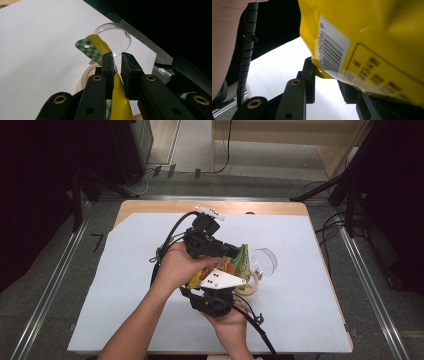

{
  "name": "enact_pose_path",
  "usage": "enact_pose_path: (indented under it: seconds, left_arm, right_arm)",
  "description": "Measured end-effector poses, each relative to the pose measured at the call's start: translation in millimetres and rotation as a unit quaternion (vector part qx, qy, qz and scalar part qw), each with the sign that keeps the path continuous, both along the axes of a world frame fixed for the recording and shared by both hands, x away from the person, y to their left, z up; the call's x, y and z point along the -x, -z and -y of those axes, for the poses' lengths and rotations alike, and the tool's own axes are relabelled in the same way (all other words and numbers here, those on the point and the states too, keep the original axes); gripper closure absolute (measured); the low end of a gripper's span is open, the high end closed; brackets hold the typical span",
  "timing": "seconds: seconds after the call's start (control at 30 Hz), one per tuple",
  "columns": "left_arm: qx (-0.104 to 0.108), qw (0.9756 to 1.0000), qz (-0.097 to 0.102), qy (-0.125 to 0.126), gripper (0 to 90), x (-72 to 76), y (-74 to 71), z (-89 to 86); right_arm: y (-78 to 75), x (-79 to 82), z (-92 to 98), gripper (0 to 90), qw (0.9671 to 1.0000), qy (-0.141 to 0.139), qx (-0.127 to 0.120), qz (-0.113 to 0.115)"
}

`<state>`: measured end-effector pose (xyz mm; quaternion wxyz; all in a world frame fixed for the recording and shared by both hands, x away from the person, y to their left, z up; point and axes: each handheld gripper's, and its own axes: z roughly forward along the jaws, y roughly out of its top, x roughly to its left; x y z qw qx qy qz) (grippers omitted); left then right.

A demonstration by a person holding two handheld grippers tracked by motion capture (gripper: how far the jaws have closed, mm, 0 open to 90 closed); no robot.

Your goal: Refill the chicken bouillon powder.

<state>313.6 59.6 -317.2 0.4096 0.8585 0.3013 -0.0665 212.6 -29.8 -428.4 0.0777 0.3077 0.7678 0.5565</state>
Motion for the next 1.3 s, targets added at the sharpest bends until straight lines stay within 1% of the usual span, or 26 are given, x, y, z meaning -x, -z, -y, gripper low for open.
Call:
enact_pose_path:
  seconds: [0.07, 0.1, 0.2, 0.3, 0.4, 0.77, 0.83, 0.9, 1.1, 1.3]
  left_arm:
    - [0.004, 1.0000, 0.001, 0.001, 80.8, 0.4, -0.5, -0.3]
    - [0.001, 1.0000, 0.006, 0.001, 80.8, 0.9, -1.3, -0.4]
    - [0.004, 1.0000, 0.009, 0.001, 80.8, 2.6, -2.5, -0.1]
    - [0.001, 0.9999, 0.015, 0.002, 80.8, 5.6, -5.0, 0.9]
    - [-0.006, 0.9999, 0.014, 0.005, 81.2, 6.0, -4.8, 1.7]
    - [-0.004, 0.9999, 0.015, 0.007, 81.8, 7.0, -4.6, 3.0]
    - [-0.008, 0.9998, 0.014, 0.006, 81.8, 6.0, -4.4, 2.5]
    - [-0.001, 0.9999, 0.012, 0.004, 81.7, 4.7, -3.7, 1.9]
    - [0.002, 0.9999, 0.010, -0.001, 81.6, 2.6, -2.9, 0.1]
    - [0.002, 1.0000, 0.008, -0.001, 81.5, 1.0, -2.1, -0.8]
  right_arm:
    - [0.3, 0.5, -0.3, 70.3, 1.0000, -0.002, -0.003, 0.002]
    - [0.2, 0.7, -0.4, 70.3, 1.0000, -0.001, -0.003, 0.003]
    - [0.0, 1.3, -0.5, 70.4, 1.0000, -0.001, -0.006, 0.004]
    - [-0.2, 1.9, -0.5, 70.5, 0.9999, -0.002, -0.014, 0.000]
    - [2.0, 2.3, -1.3, 70.9, 0.9997, -0.003, -0.022, -0.003]
    - [3.6, 2.5, -0.9, 71.4, 0.9998, -0.002, -0.022, 0.002]
    - [2.9, 2.8, -0.5, 71.3, 0.9998, -0.002, -0.021, 0.003]
    - [1.7, 2.8, 0.1, 71.2, 0.9998, -0.002, -0.017, 0.005]
    - [-0.5, 3.2, 0.2, 70.6, 0.9999, -0.003, -0.012, 0.004]
    - [-0.7, 2.9, 0.2, 70.5, 1.0000, -0.002, -0.008, 0.004]
